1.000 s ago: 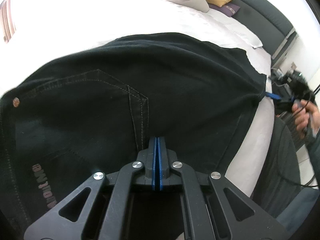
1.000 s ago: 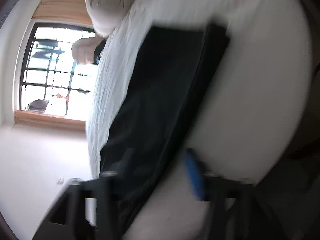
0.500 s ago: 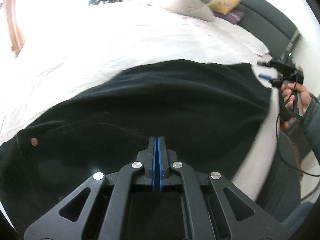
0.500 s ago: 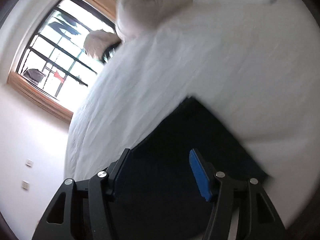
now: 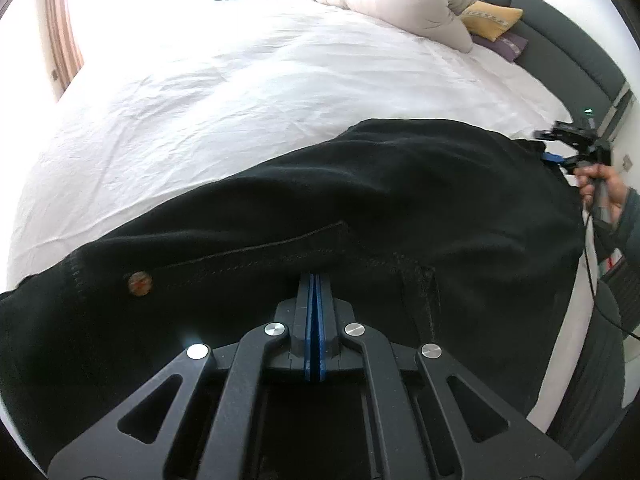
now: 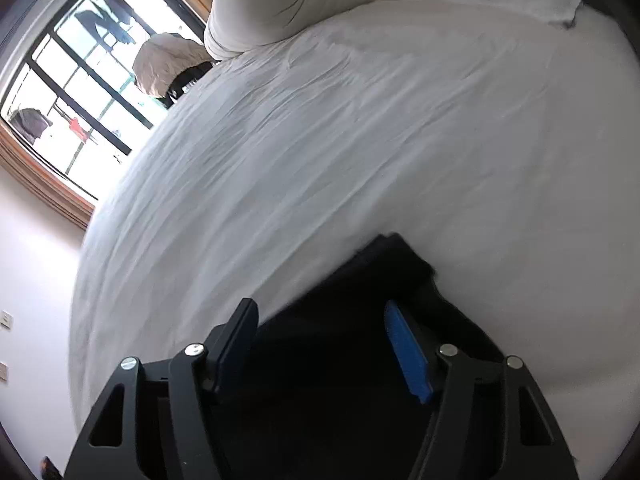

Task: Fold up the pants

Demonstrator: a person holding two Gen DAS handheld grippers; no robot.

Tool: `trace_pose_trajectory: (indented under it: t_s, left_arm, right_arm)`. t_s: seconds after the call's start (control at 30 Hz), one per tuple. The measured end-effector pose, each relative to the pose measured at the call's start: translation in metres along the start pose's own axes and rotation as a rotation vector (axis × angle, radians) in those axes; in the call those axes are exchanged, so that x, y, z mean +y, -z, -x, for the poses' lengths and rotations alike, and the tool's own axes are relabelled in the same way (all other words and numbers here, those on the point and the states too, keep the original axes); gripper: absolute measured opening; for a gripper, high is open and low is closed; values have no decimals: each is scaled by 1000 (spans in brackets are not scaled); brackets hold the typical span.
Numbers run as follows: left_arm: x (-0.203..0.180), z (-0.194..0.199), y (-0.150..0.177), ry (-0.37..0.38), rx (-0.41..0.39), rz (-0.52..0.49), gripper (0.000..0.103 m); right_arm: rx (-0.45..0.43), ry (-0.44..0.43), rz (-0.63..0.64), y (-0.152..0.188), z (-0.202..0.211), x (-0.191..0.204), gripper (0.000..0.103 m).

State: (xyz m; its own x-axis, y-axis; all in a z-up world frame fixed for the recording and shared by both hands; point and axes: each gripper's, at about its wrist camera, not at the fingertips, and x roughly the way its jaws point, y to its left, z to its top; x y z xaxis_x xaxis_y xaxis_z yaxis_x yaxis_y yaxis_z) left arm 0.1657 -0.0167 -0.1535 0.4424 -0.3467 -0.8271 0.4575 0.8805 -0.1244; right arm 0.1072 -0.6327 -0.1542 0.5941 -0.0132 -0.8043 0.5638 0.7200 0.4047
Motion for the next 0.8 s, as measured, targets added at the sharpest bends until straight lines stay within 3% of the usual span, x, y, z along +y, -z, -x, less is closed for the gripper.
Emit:
trace_pose_trajectory:
  t_s: [0.03,0.1,0.13,0.2,0.27,0.3,0.33,0.37,0.43,0.47,0.53,0.6,0.63,0.7,0.73,0.8]
  left_arm:
    - [0,8,2,-22,-11,-13,1]
    - [-2,17,6,-30,-27,-16,1]
    - [0,19,9,-28,-26,-11,1]
    - [5,12,13,-36,2,4,1]
    - [6,12,14,-33,5,18,1]
    - [2,17,9,-61,11,5,1]
    - [-2,20,6,-70,6,-9,1]
    - [-8,25,-4,-54,-17,-26,1]
    - [-21,35,-29,15,-73,-40,1]
    - [-34,33,-50,69,-87,-58,1]
    - [-52,15,-75,157,-61,-83,1]
    - [-73,-26,-99,301,43,-96,1]
    - [-80,-46,-104,322,91,-107,1]
    - [-93,-99,-116,239,198,-174,1]
    - [-88,-113,-120,255,204,-162,1]
    - [-73,-122,-133,294,190,-86,1]
  right_arm:
    - [2,-2,-2,4,10,2,69]
    - [-9,-111,-20,19,31,7,74]
    - [13,-187,18,33,37,15,75]
    - [44,-213,92,52,38,23,80]
    - [118,-103,132,71,20,12,78]
    - [119,-76,114,72,15,2,59]
    - [92,-85,74,70,19,-11,54]
    - [79,-77,33,66,24,-19,54]
    - [51,28,-12,60,40,-23,64]
    - [28,12,-8,59,49,-19,67]
    - [26,-112,14,64,57,-7,69]
    - [83,-220,49,75,53,10,69]
    - [115,-266,69,83,49,17,69]
    - [171,-275,99,98,36,22,70]
    - [192,-239,110,105,27,18,69]
    - [170,-263,96,103,27,7,64]
